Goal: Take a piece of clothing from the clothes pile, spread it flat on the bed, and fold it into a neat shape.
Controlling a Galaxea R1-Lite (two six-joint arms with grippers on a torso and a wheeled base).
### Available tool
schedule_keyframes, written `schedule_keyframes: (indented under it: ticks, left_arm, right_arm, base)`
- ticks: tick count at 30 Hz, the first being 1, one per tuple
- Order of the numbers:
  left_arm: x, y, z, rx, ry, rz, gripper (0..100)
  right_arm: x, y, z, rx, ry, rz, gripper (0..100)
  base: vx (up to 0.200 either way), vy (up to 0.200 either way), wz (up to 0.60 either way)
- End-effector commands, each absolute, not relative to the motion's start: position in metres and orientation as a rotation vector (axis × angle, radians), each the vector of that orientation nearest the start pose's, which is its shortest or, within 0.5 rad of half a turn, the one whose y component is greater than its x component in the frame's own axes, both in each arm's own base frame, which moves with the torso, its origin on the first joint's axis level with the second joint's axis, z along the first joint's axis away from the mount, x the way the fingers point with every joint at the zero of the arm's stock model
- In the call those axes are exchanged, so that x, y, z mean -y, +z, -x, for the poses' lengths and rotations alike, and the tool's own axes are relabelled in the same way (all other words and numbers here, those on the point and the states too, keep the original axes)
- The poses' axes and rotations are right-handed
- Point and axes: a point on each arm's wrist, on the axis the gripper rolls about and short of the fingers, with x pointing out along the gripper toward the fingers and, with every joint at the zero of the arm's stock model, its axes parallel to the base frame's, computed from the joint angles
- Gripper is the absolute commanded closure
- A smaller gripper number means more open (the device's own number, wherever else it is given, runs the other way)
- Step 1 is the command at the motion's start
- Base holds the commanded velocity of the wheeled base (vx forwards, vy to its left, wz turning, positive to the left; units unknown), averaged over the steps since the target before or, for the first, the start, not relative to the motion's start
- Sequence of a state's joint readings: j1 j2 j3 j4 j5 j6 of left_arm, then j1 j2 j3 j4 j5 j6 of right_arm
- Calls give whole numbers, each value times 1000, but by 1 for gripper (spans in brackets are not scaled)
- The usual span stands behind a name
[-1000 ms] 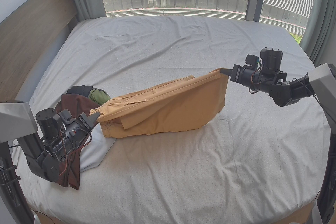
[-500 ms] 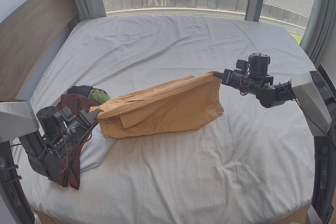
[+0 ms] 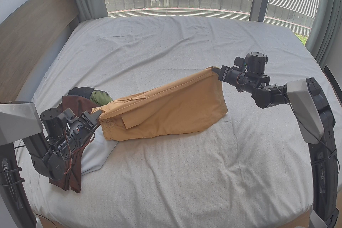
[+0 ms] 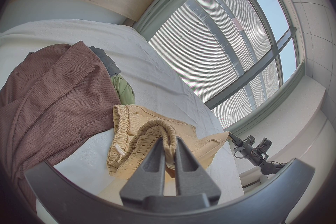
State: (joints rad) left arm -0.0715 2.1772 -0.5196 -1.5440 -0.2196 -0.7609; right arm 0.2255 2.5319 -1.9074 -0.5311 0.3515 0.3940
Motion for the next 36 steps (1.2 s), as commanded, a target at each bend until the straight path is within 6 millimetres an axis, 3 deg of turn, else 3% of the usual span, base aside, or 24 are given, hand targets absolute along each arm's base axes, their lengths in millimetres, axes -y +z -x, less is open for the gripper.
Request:
schedule_keyframes:
  ticks: [1,7,20,24,25,27,28,32,36]
  left_arm:
    - [30,49,-335,-228,-235,765,100]
    - [30,42,-345,-225,-230,766,100]
    - [23,38,-354,-206,-210,766,100]
    - [21,33,-359,-208,-202,768,100]
    - [21,32,-360,-207,-203,768,100]
    - [20,32,-361,-204,-201,768,100]
    - [19,32,-363,-199,-200,768,0]
    - [13,38,-367,-163,-192,769,0]
    - [10,43,-369,-140,-189,768,0]
  right_arm:
    - [-129,110,-526,-205,549,-393,100]
    - [-130,109,-527,-207,550,-393,100]
    - [-134,58,-536,-287,533,-403,100]
    - [-134,52,-537,-298,530,-403,100]
    - [-134,52,-537,-298,530,-403,0]
    - [-134,51,-537,-295,531,-405,0]
    - [-135,48,-537,-300,529,-406,0]
    - [-135,34,-539,-318,473,-420,0]
    - [-134,39,-539,-322,460,-460,0]
  base:
    - [0,0,0]
    - [0,0,0]
    - [0,0,0]
    - [0,0,0]
    - [0,0,0]
    - [0,0,0]
    - [0,0,0]
    - [0,0,0]
    - [0,0,0]
